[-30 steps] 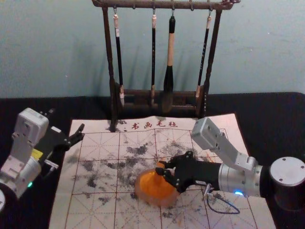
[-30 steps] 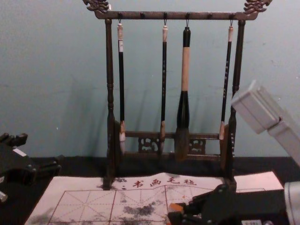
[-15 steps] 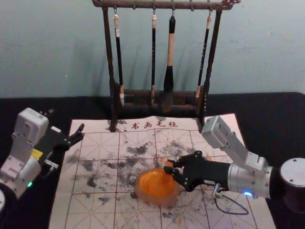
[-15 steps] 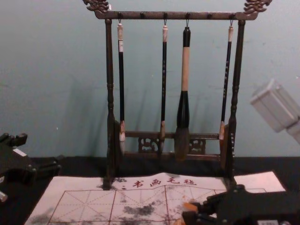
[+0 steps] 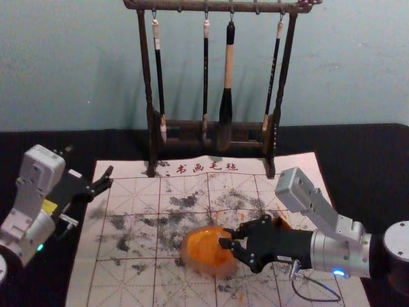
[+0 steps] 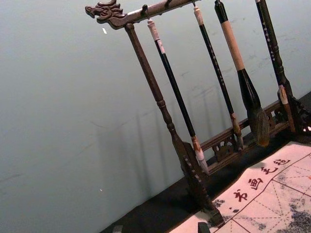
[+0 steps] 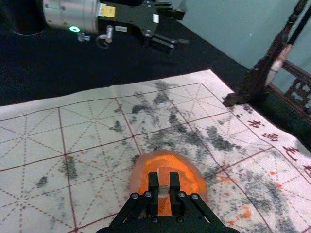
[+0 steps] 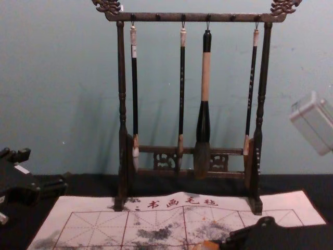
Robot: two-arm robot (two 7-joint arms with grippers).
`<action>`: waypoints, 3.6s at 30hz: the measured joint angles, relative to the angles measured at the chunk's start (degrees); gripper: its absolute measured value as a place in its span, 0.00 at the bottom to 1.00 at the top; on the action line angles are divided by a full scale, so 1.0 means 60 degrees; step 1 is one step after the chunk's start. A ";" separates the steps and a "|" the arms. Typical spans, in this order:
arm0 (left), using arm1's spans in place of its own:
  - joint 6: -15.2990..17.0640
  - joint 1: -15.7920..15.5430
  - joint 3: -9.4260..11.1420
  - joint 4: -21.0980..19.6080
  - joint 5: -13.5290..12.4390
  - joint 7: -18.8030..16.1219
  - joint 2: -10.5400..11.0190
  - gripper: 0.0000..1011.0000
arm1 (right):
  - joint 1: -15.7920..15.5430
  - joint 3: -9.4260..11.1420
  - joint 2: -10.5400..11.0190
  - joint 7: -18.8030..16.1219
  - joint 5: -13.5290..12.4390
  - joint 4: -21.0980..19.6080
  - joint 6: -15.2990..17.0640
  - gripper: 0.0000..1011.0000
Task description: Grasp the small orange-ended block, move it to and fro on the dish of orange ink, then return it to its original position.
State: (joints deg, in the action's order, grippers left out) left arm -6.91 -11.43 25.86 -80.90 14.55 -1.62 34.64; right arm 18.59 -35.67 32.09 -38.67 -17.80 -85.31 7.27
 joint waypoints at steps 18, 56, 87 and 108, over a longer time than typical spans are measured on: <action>0.0000 0.0000 0.0000 0.0000 0.0000 0.0000 0.0000 0.99 | 0.0245 -0.0374 -0.0176 -0.0097 0.0105 0.0081 -0.0034 0.10; 0.0000 0.0000 0.0000 -0.0001 0.0000 0.0000 0.0000 0.99 | 0.0907 -0.0281 -0.0778 0.0269 0.0502 0.1137 0.0078 0.10; 0.0000 0.0000 0.0000 0.0000 0.0000 0.0000 0.0000 0.99 | 0.0107 -0.0203 0.0434 -0.0144 0.0321 -0.0520 0.0315 0.10; 0.0000 -0.0001 -0.0001 0.0000 0.0000 0.0000 0.0000 0.99 | 0.0613 -0.0632 -0.0012 -0.0115 0.0724 -0.0115 0.0419 0.10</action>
State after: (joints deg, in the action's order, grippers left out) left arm -6.91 -11.44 25.86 -80.90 14.55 -1.62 34.65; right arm 22.27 -39.46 32.02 -39.36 -13.46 -86.00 9.78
